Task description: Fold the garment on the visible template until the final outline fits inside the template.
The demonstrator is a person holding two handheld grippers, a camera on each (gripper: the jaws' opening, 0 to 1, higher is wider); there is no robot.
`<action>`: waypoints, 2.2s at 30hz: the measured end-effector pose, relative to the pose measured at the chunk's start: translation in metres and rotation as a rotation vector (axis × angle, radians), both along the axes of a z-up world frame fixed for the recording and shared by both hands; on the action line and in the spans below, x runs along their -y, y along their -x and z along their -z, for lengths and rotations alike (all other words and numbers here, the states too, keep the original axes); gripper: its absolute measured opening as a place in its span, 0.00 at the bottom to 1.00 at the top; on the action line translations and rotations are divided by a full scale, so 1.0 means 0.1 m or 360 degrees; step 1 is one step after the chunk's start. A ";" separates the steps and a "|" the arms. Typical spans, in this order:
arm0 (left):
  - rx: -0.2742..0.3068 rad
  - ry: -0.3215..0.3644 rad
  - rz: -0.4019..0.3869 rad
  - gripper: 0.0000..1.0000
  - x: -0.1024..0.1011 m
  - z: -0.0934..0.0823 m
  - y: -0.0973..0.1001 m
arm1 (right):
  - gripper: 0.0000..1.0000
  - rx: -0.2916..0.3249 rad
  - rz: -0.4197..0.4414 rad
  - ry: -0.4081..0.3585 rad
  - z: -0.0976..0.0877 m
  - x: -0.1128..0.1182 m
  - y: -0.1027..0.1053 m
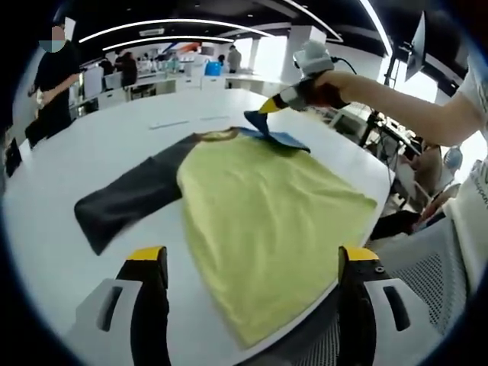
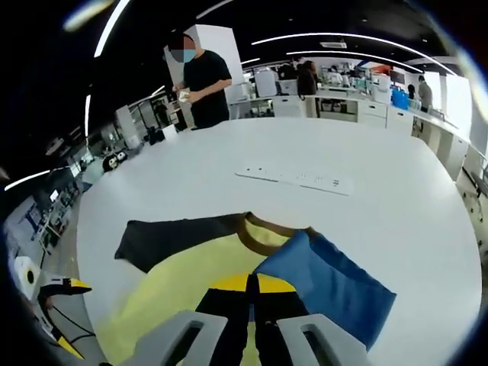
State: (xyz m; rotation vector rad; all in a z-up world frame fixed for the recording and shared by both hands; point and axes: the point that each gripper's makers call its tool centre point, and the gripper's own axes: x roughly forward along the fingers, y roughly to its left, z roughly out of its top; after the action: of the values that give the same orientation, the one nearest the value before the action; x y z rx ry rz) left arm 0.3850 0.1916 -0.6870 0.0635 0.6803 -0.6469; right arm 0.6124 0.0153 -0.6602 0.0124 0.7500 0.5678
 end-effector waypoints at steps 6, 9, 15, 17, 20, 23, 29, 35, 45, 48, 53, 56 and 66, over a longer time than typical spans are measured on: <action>-0.0010 0.0015 -0.0014 0.89 -0.02 0.01 0.03 | 0.00 0.0002 -0.0065 0.0032 0.03 -0.13 0.02; -0.0025 0.0003 -0.0023 0.89 -0.06 0.03 0.05 | 0.00 0.0002 -0.0084 0.0040 0.04 -0.17 0.03; -0.0023 0.0013 -0.0032 0.88 -0.05 0.02 0.03 | 0.00 0.0006 -0.0165 -0.0012 0.00 -0.35 0.12; -0.0004 0.0020 -0.0021 0.89 -0.03 0.00 0.02 | 0.00 0.0011 -0.0189 -0.0015 -0.01 -0.40 0.13; 0.0010 0.0032 -0.0026 0.89 -0.02 -0.03 0.00 | 0.00 0.0011 -0.0222 -0.0022 -0.02 -0.45 0.16; 0.0009 0.0030 -0.0034 0.89 -0.03 -0.02 0.00 | 0.00 0.0007 -0.0250 -0.0029 -0.02 -0.49 0.19; -0.0007 0.0024 -0.0043 0.89 -0.06 0.01 0.03 | 0.00 0.0007 -0.0323 -0.0018 -0.01 -0.58 0.30; -0.0005 0.0024 -0.0039 0.89 -0.05 0.01 0.02 | 0.00 -0.0010 -0.0370 -0.0038 0.02 -0.65 0.40; -0.0020 0.0039 -0.0044 0.88 -0.05 0.03 0.05 | 0.00 -0.0014 -0.0374 -0.0073 0.15 -0.75 0.48; -0.0023 0.0038 -0.0054 0.88 -0.08 0.04 0.04 | 0.00 0.0025 -0.0343 -0.0055 0.19 -0.75 0.46; -0.0029 0.0041 -0.0061 0.88 -0.09 0.06 0.05 | 0.00 0.0057 -0.0312 -0.0068 0.28 -0.81 0.49; -0.0035 0.0040 -0.0063 0.88 -0.10 0.06 0.06 | 0.00 0.0049 -0.0340 -0.0045 0.38 -0.85 0.54; -0.0049 0.0042 -0.0084 0.86 -0.14 0.06 0.09 | 0.00 0.0040 -0.0420 0.0028 0.73 -0.94 0.69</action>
State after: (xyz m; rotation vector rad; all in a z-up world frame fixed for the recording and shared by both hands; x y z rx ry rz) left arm 0.3763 0.2057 -0.6932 0.0111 0.7008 -0.6071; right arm 0.5436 0.1092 -0.7329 -0.1114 0.7370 0.8108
